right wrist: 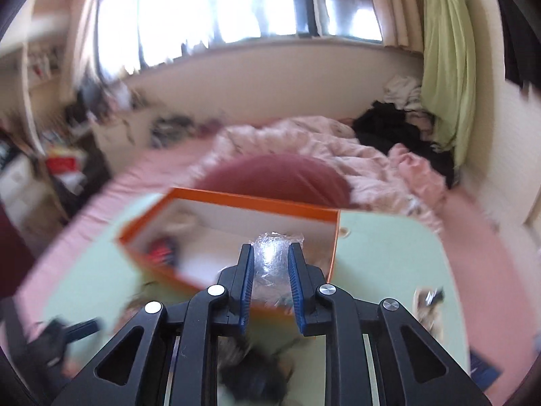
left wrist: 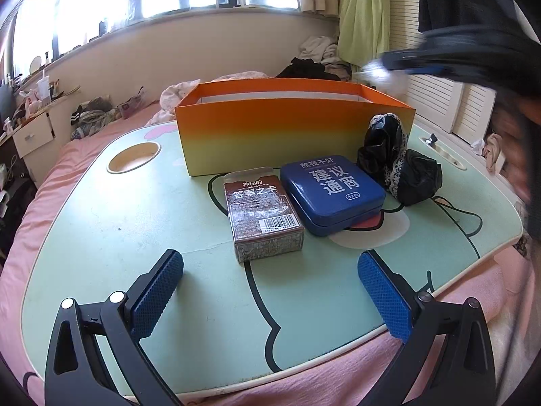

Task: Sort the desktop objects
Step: 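Grasp the plastic-wrapped ball with the right tool and place it on the desk, then reach into the box and grasp the figurine keychain with the left tool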

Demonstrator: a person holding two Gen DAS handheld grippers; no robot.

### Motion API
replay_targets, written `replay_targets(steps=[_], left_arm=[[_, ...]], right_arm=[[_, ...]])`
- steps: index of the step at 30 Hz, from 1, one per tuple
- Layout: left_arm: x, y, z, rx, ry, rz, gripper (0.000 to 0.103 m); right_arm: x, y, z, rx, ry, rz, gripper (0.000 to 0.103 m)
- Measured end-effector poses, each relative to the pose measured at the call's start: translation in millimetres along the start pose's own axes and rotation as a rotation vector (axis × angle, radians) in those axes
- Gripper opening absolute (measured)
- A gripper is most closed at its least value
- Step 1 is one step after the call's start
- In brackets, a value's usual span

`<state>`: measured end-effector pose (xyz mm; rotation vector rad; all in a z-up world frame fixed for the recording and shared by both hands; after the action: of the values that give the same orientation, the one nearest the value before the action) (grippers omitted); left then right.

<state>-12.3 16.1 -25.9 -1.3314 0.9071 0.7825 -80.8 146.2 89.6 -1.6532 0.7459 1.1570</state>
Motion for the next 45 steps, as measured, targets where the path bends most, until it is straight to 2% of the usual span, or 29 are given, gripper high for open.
replay_targets(steps=[3, 6, 8, 10, 13, 14, 16, 17, 18, 20, 24, 25, 27, 29, 34, 36, 37, 38, 40, 42, 44, 45], left_arm=[[0, 0, 0, 0.0, 0.0, -0.001, 0.103], [0, 0, 0, 0.0, -0.001, -0.001, 0.103], [0, 0, 0, 0.0, 0.0, -0.001, 0.103], [0, 0, 0, 0.0, -0.001, -0.001, 0.103], [0, 1, 0, 0.002, -0.004, -0.001, 0.103], [0, 2, -1, 0.002, -0.005, -0.001, 0.103], [-1, 3, 0, 0.002, -0.006, -0.001, 0.103], [-1, 4, 0, 0.001, -0.007, -0.001, 0.103], [-1, 4, 0, 0.001, -0.006, -0.001, 0.103], [-1, 4, -1, 0.001, -0.007, -0.001, 0.103], [-1, 4, 0, 0.001, -0.007, -0.001, 0.103], [-1, 4, 0, 0.0, -0.005, -0.004, 0.103], [-1, 4, 3, -0.004, 0.001, -0.001, 0.103], [0, 4, 3, -0.004, -0.003, -0.001, 0.103], [0, 2, 2, -0.019, -0.009, -0.003, 0.102], [-5, -9, 1, -0.039, -0.014, 0.032, 0.085], [-10, -19, 1, -0.046, -0.022, 0.06, 0.072], [-17, -27, 2, -0.022, -0.034, 0.078, 0.07], [-39, -40, 10, 0.088, -0.063, 0.089, 0.07], [-74, -48, 17, 0.171, -0.098, 0.103, 0.069], [-106, -45, 26, 0.226, -0.093, 0.108, 0.069], [-123, -36, 32, 0.245, -0.085, 0.084, 0.069]], right_arm=[[16, -31, 12, -0.063, 0.079, -0.011, 0.02], [47, -37, 24, -0.054, 0.125, -0.067, 0.02], [68, -22, 23, -0.054, 0.129, -0.118, 0.02], [79, -7, 15, -0.095, 0.158, -0.154, 0.02], [81, 3, 0, -0.167, 0.205, -0.143, 0.021], [80, 1, -1, -0.171, 0.222, -0.125, 0.024], [75, -8, 0, -0.152, 0.223, -0.079, 0.048], [71, -16, 1, -0.135, 0.208, -0.046, 0.068], [69, -23, 1, -0.127, 0.194, -0.02, 0.076], [71, -34, -3, -0.123, 0.145, 0.001, 0.077], [105, -24, -12, -0.06, 0.025, -0.123, 0.08], [111, -22, -14, -0.033, -0.014, -0.099, 0.083], [117, -16, -19, 0.032, -0.093, -0.107, 0.094], [117, -12, -24, 0.037, -0.111, -0.123, 0.099], [120, -11, -23, 0.032, -0.103, -0.118, 0.101], [119, -11, -23, 0.029, -0.103, -0.117, 0.101], [121, -10, -22, 0.03, -0.103, -0.116, 0.101], [121, -10, -22, 0.03, -0.1, -0.116, 0.101], [123, -11, -19, 0.032, -0.1, -0.117, 0.101], [122, -15, -24, 0.033, -0.102, -0.116, 0.102], [123, -15, -23, 0.031, -0.1, -0.115, 0.102], [123, -15, -23, 0.031, -0.099, -0.114, 0.102]])
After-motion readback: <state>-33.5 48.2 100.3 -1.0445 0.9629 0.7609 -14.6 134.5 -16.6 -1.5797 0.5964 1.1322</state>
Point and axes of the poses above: each gripper's, at about its wrist camera, not at the fingertips, and y roughly the way its jaws point, z to its right, x to its underside, the point moved 5 cm from there along y, roughly the way its jaws point, and after that the axes turned 12 degrees about z, right-handed, at the moved point
